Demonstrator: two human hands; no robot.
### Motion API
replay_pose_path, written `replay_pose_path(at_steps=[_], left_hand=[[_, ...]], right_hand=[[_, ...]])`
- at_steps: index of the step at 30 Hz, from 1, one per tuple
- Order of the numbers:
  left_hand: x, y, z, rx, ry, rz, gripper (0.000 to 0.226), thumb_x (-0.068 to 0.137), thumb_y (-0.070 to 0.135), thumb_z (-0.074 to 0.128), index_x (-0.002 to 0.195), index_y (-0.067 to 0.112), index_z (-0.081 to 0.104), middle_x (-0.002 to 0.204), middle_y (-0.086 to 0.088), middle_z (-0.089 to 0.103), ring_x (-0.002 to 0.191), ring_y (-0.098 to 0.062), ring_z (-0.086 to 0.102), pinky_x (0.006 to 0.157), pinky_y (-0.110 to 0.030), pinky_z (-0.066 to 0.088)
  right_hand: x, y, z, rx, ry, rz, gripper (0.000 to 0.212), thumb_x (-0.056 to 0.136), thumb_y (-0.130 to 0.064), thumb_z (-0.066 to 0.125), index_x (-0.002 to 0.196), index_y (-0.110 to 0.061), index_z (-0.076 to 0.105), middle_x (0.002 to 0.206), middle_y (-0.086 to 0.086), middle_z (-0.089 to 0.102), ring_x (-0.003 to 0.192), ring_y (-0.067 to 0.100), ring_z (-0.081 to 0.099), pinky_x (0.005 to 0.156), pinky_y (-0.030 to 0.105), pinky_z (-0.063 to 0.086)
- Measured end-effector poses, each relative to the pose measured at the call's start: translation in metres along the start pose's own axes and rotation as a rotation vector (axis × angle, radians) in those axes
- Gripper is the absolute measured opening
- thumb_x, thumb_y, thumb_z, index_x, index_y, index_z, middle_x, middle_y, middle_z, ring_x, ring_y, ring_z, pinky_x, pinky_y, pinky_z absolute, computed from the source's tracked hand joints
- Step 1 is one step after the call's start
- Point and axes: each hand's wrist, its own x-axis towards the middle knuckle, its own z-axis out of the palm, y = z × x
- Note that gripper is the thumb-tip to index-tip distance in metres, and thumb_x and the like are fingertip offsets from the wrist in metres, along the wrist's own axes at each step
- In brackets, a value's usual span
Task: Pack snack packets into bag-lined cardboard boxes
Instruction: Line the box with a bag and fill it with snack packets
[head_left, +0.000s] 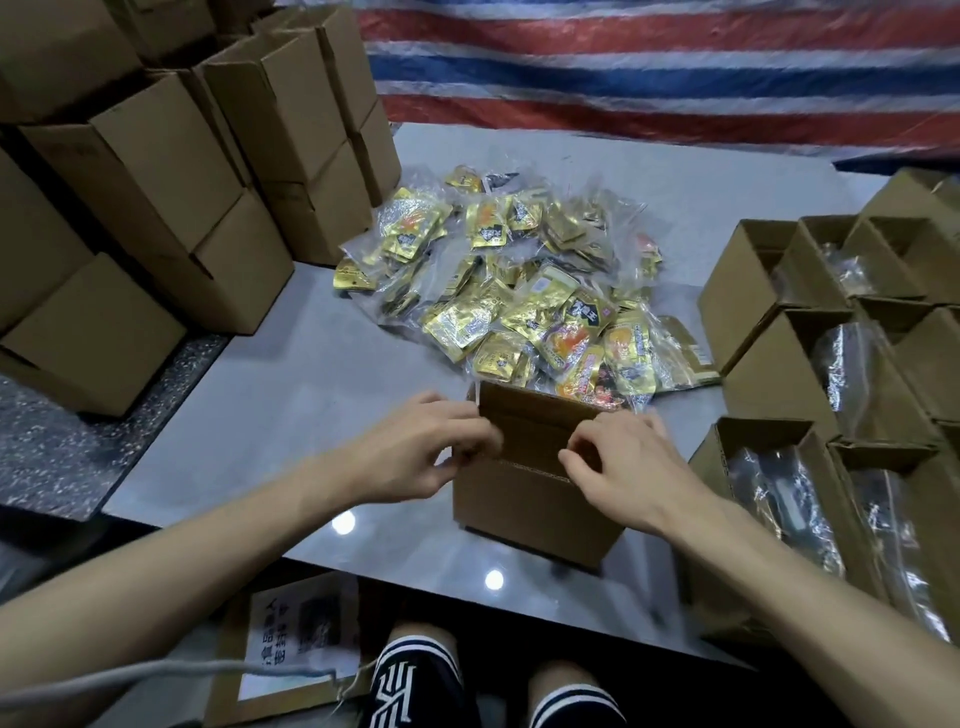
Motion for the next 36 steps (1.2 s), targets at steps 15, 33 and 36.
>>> replay_pose_path(at_steps=[15,33,36], left_hand=[[-0.016,-0.051,0.118,-0.833,0.175,-0.492,0.114,0.053,0.012,0.100,0.146,0.011,0.035,0.136,-0.001,0.058,0.124,-0.008,0.058,0.100,-0.018,0.045],[-0.026,-0.063,0.157,-0.413,0.232,-0.379,0.054,0.059,0.054,0.087,0.105,0.041,0.061,0.101,0.026,0.067,0.096,0.004,0.065,0.075,-0.022,0.051],[-0.026,-0.063,0.156,-0.371,0.238,-0.380,0.061,0.058,0.060,0.085,0.111,0.045,0.058,0.107,0.031,0.062,0.099,0.008,0.060,0.080,-0.015,0.046]], right_hand=[[0.002,-0.005,0.013,0.420,0.149,0.022,0.020,0.092,-0.046,0.063,0.107,-0.034,0.062,0.100,-0.020,0.062,0.083,-0.003,0.054,0.081,0.031,0.048],[0.130,0.081,0.011,0.222,-0.200,0.667,0.024,0.089,-0.003,0.056,0.071,-0.011,0.042,0.074,0.007,0.040,0.065,0.019,0.041,0.054,0.030,0.038],[0.125,0.088,0.021,0.165,-0.260,0.636,0.034,0.094,-0.002,0.053,0.065,-0.011,0.038,0.062,0.006,0.037,0.053,0.017,0.036,0.047,0.029,0.030]])
